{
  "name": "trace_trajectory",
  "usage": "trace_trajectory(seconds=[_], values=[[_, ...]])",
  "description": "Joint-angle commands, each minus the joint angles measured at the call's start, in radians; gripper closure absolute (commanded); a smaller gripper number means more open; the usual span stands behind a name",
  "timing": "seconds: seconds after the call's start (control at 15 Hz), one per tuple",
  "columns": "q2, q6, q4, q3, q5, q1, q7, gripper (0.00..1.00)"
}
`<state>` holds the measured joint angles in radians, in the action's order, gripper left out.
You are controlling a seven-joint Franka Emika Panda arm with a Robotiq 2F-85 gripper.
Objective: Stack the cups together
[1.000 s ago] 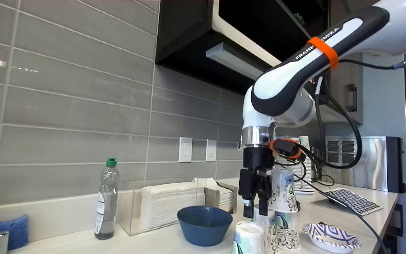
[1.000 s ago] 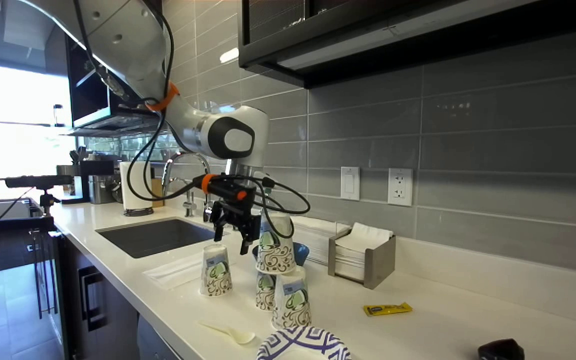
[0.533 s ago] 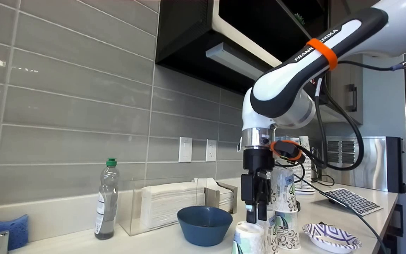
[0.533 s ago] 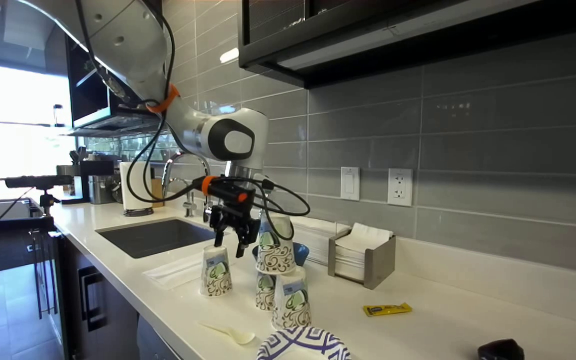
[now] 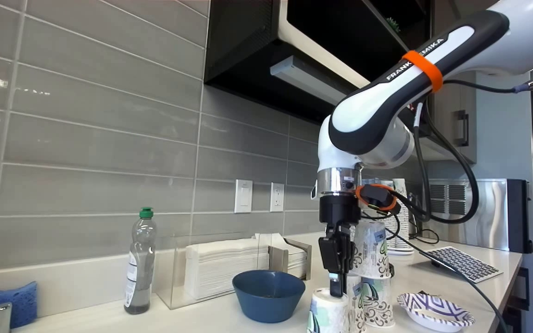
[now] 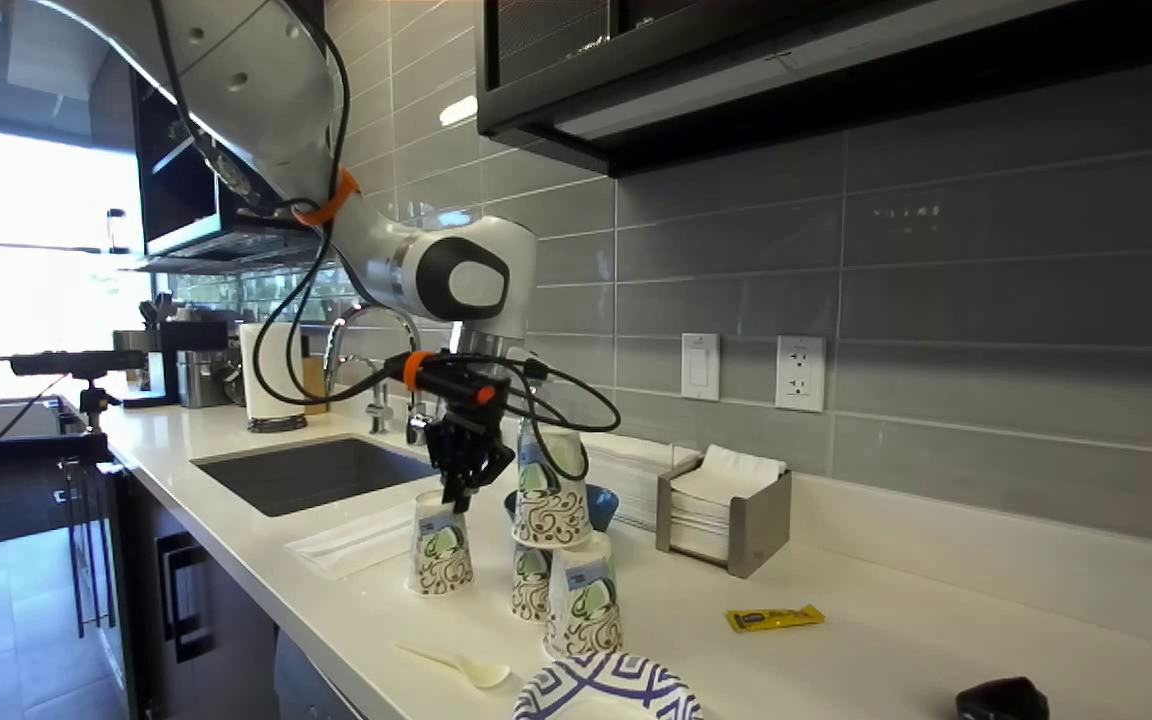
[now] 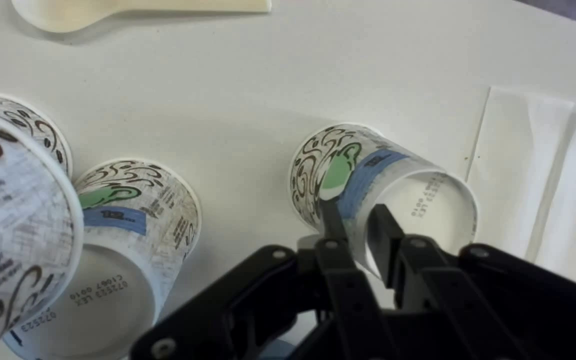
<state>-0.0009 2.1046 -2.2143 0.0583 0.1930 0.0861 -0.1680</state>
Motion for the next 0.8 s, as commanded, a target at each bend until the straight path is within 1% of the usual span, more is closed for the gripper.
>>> trace_trajectory(seconds=[0.0,0.4,0.73], values=[[0.001,-0.020,0.007,0.004,0.027,-0.006,-0.024,1.00],[-0.042,-0.044,-0.004,0.002,-0.014,-0.009,0.020,1.00],[-0.084,-0.070,0.001,0.003,-0.077,-0.011,0.076,1.00]])
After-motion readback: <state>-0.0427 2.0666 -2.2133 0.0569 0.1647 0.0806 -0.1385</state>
